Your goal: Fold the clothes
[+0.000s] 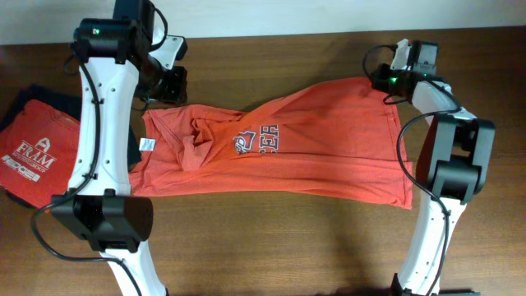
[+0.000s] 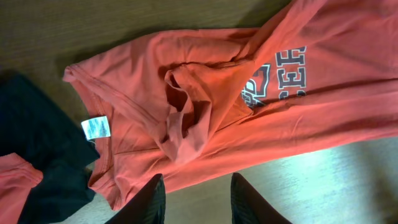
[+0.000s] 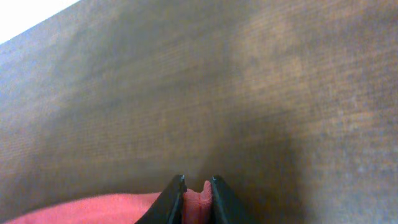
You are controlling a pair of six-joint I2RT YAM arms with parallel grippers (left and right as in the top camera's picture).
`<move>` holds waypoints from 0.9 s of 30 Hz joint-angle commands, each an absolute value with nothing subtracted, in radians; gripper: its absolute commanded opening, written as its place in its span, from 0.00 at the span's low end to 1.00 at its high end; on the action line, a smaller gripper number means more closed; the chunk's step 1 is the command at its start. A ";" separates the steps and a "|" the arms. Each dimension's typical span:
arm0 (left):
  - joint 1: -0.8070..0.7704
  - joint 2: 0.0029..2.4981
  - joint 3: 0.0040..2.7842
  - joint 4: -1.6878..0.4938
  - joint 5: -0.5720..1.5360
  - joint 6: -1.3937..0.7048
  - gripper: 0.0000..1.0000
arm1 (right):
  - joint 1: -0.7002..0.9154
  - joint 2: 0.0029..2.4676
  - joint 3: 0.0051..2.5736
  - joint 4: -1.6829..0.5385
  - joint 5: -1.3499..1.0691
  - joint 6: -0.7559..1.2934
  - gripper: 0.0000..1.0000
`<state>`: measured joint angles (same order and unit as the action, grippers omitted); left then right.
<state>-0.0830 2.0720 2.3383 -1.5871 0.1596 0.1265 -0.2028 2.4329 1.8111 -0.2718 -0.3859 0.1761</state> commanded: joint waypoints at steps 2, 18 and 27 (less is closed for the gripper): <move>-0.076 2.056 2.338 -1.629 0.122 0.125 0.35 | -0.245 2.285 1.813 -0.398 -0.498 0.154 0.13; -0.025 2.023 2.285 -1.688 0.187 0.091 0.37 | -0.268 1.968 1.811 -1.176 -0.380 -0.027 0.04; -0.076 1.982 1.839 -1.407 0.223 0.183 0.38 | -0.268 1.969 1.811 -1.194 -0.381 -0.048 0.04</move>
